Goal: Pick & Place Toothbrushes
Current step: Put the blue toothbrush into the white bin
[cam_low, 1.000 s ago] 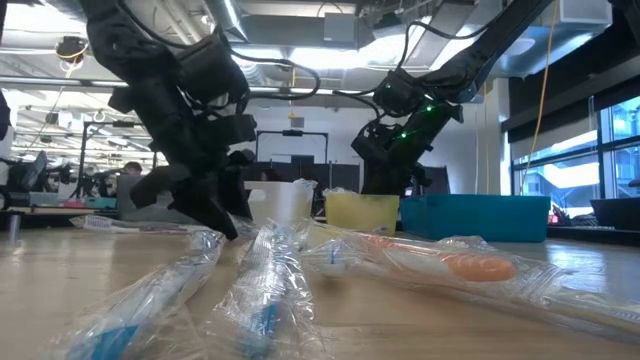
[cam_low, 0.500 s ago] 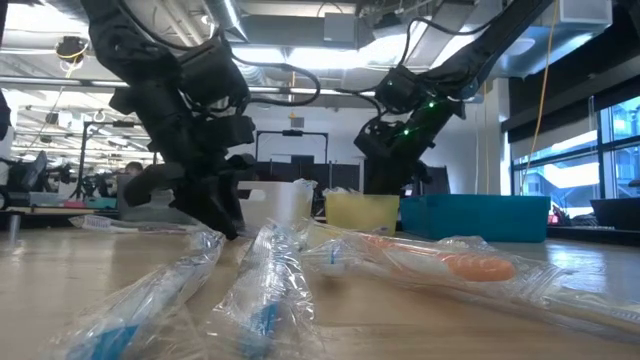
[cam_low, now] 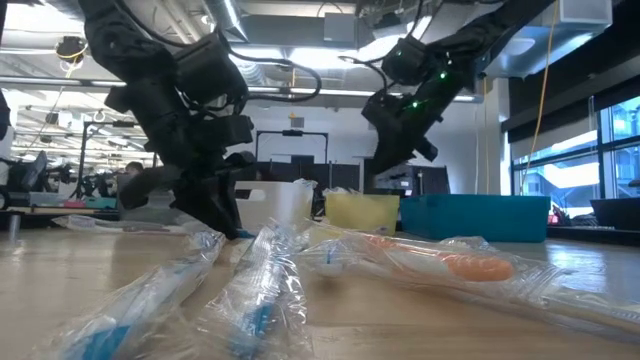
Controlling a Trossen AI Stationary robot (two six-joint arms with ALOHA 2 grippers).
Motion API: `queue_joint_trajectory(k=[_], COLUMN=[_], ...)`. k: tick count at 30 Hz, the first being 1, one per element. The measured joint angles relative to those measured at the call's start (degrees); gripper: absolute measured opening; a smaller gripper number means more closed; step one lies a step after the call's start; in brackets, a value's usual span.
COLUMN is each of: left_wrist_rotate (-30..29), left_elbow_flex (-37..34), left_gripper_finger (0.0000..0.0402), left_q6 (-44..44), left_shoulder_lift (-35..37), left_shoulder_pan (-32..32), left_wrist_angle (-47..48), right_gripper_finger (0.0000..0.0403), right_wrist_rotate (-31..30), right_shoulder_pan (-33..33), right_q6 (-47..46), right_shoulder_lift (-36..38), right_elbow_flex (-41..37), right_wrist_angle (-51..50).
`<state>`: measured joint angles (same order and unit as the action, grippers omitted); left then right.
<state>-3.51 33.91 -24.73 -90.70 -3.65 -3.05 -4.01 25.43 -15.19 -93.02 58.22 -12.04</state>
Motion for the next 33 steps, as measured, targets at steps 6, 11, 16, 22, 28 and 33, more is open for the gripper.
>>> queue_joint_trajectory(k=[6,11,16,22,28,33], left_wrist_rotate=[-0.5,-1.9,-2.9,-3.0,-3.0,-5.0], left_elbow_flex=[0.0,0.0,-0.1,-0.1,-0.1,-0.1], left_gripper_finger=[0.0025,0.0024,0.0024,0.0024,0.0024,0.0024], left_q6=[2.5,4.4,4.7,5.5,6.4,9.8], left_shoulder_lift=[0.1,0.1,0.9,4.8,10.1,14.4], left_shoulder_pan=[1.1,1.8,2.3,2.5,2.5,1.5], left_wrist_angle=[-0.1,0.0,0.3,0.7,1.0,1.4], right_gripper_finger=[0.0007,0.0009,0.0026,0.0021,0.0004,0.0018], right_wrist_rotate=[-2.8,-3.1,-7.4,-11.7,-12.2,-17.1], right_shoulder_pan=[-2.9,-5.5,-9.0,-13.7,-17.6,-21.4], right_q6=[2.5,3.7,1.9,0.7,-1.5,-5.3], right_shoulder_lift=[2.5,3.0,3.0,3.0,2.9,3.9], right_elbow_flex=[0.0,0.0,0.0,-1.1,-3.9,-6.9], right_wrist_angle=[-3.9,-8.1,-12.8,-15.5,-15.6,-15.0])
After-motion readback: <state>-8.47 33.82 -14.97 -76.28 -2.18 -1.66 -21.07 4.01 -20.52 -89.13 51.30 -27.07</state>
